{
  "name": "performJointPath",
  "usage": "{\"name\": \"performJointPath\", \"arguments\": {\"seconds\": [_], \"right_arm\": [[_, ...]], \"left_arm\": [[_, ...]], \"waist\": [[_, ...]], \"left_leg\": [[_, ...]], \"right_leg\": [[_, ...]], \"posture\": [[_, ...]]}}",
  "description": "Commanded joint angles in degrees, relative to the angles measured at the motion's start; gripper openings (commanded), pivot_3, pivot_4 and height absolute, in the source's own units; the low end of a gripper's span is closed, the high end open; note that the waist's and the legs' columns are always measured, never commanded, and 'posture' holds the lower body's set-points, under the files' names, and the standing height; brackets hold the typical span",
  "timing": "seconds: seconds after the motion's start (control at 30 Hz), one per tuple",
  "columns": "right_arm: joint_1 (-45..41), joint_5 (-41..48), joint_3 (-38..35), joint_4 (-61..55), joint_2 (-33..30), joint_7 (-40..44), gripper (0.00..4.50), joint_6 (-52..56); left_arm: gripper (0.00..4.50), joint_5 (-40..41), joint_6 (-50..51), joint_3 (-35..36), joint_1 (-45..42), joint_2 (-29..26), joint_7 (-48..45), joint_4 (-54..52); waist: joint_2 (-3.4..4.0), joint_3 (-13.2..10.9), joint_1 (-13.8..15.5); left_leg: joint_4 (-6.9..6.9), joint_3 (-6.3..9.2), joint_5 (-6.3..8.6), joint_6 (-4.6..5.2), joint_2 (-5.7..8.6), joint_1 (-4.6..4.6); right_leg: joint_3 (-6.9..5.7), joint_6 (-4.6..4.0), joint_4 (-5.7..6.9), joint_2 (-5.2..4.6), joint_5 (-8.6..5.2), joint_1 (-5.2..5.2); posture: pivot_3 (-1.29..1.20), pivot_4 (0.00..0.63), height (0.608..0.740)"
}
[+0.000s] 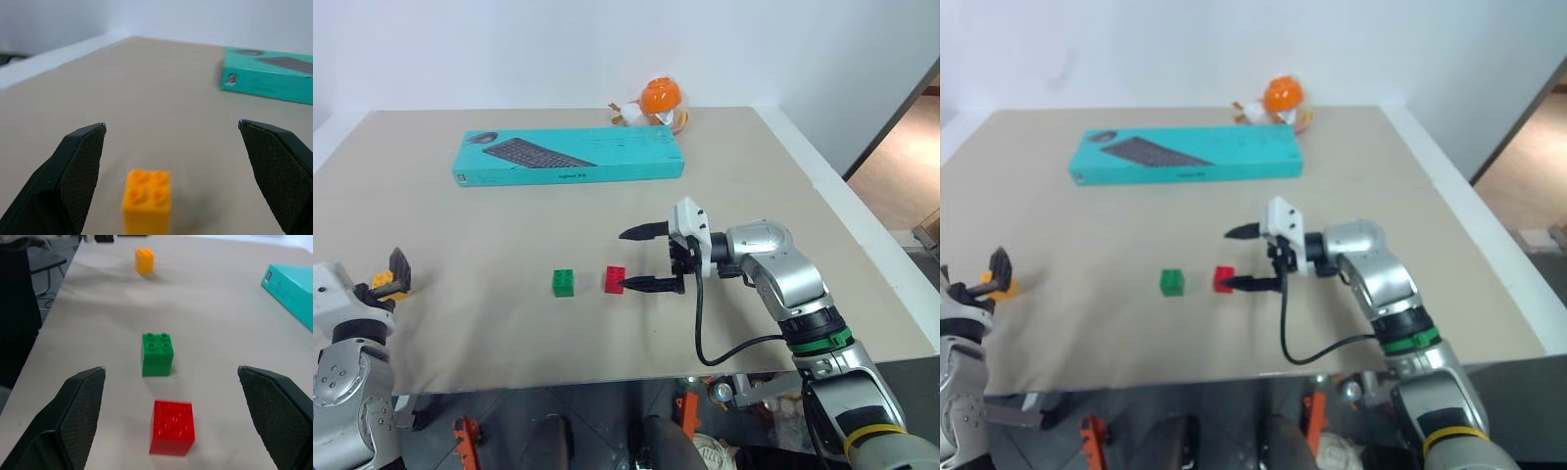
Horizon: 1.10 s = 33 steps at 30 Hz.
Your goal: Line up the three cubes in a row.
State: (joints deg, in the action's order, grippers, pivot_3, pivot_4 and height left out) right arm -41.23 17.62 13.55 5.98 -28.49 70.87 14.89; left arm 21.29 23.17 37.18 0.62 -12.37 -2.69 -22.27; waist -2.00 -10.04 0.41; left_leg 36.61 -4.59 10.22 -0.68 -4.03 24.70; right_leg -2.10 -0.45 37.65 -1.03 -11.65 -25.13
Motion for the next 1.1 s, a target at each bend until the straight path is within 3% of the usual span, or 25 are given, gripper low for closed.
{"name": "performJointPath", "arguments": {"seconds": [0.03,0.47,0.5,0.73,0.93,1.1], "right_arm": [[-1.5,-0.3,-0.4,-0.1,0.4,0.5,4.5,-0.9],[1.4,-0.3,-1.9,-4.3,-1.5,-1.2,4.5,1.6],[2.0,-0.2,-2.0,-4.9,-1.9,-1.4,4.5,1.9],[3.2,-0.1,-2.6,-6.8,-2.8,-2.6,4.5,2.9],[3.0,0.0,-2.7,-6.8,-3.2,-2.9,4.5,3.1],[2.3,-0.3,-2.9,-5.9,-3.3,-3.4,4.5,2.8]], "left_arm": [[4.48,2.0,0.2,0.8,0.4,-1.7,-1.3,2.8],[4.48,2.6,1.6,-1.9,-1.6,-6.8,-4.5,14.9],[3.98,2.4,1.3,-2.1,-2.4,-7.2,-4.5,15.9],[1.82,0.6,-0.1,-4.2,-3.6,-9.9,-6.1,18.6],[1.82,-0.4,-3.6,-9.7,-2.0,-14.9,-17.1,17.6],[1.82,-1.2,-12.0,-21.7,-0.1,-23.2,-38.8,15.1]], "waist": [[0.0,0.0,0.0],[-0.08,0.0,0.0],[-0.08,0.0,0.0],[-0.08,0.0,0.0],[-0.09,0.0,0.0],[-0.08,0.0,0.0]], "left_leg": [[0.0,-0.01,0.0,0.0,0.0,0.0],[-0.01,0.0,0.01,-0.01,-0.02,0.02],[-0.02,0.01,0.01,-0.01,-0.02,0.03],[-0.03,0.0,0.01,-0.02,-0.04,0.02],[-0.06,-0.1,0.02,-0.04,-0.06,0.05],[-0.12,-0.25,0.04,-0.07,-0.07,0.04]], "right_leg": [[0.01,0.0,0.0,-0.01,0.0,0.0],[0.03,-0.17,0.0,-0.05,-0.09,-0.06],[0.04,-0.16,0.0,-0.06,-0.09,-0.07],[0.03,-0.16,0.0,-0.05,-0.08,-0.09],[0.0,-0.32,0.0,-0.06,-0.18,-0.13],[0.01,-0.43,-0.01,-0.12,-0.24,-0.18]], "posture": [[0.0,0.15,0.74],[0.0,0.15,0.74],[0.0,0.15,0.74],[0.0,0.15,0.74],[0.0,0.15,0.74],[0.0,0.15,0.74]]}}
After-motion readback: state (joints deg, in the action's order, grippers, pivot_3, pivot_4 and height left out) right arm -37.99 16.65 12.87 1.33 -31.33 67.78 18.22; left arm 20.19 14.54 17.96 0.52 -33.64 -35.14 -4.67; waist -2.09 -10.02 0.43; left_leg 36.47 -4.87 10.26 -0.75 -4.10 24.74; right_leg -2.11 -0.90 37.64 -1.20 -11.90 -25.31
